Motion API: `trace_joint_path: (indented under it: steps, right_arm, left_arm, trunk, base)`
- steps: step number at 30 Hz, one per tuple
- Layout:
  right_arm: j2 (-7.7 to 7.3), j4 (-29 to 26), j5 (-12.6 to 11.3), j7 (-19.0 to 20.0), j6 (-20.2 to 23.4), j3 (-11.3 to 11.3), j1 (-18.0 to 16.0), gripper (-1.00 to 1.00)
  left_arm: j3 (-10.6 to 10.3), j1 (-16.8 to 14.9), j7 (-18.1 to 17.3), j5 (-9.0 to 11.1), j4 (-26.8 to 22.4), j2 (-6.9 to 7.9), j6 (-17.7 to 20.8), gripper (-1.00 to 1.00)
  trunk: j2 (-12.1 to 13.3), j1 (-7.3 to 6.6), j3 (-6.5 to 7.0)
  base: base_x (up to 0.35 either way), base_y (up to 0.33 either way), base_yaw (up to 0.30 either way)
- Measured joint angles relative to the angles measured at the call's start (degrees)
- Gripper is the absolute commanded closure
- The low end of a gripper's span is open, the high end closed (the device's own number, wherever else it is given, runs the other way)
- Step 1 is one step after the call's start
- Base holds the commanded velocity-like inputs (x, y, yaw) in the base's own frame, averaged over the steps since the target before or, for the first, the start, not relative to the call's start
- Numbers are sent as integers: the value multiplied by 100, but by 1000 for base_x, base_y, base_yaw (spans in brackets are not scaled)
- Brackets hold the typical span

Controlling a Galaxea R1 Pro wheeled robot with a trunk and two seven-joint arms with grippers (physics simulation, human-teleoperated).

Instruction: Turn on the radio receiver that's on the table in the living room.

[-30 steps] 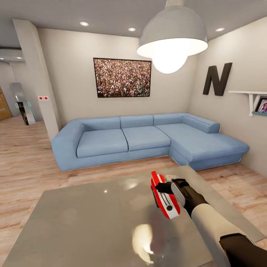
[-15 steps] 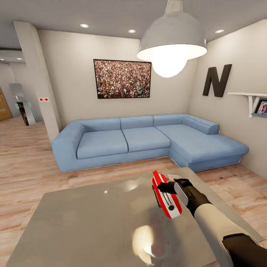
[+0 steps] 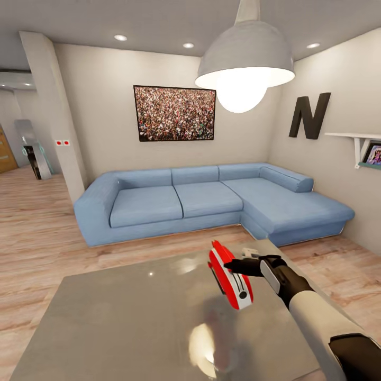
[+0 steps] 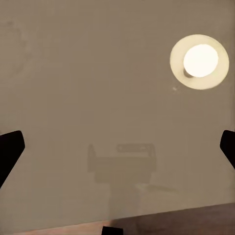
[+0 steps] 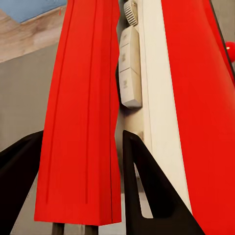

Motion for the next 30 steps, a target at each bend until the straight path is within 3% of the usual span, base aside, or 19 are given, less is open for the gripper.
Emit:
trace_joint_path:
  steps: [9,15,18,23,30]
  right_arm:
    - [-168,1,9,596,-10,-4,0,100]
    - [-192,0,54,585,-13,32,0,100]
    - [-189,-19,162,413,-57,55,-1,100]
    - [-143,-51,644,-173,-250,56,-2,100]
    - [62,-125,1190,-929,-639,247,-3,100]
  left_arm:
    - [0,-1,0,0,0,0,-1,-100]
    - [0,-1,0,0,0,0,-2,-100]
    - [0,-1,0,0,0,0,-3,-100]
    - [0,-1,0,0,-1,0,-4,-100]
    - [0,-1,0,0,1,0,-8,-100]
  trunk:
    - [0,0,0]
    - [0,0,0]
    - [0,0,0]
    - [0,0,0]
    - [0,0,1]
  base:
    - [0,0,0]
    - [0,0,0]
    - [0,0,0]
    - [0,0,0]
    - [0,0,0]
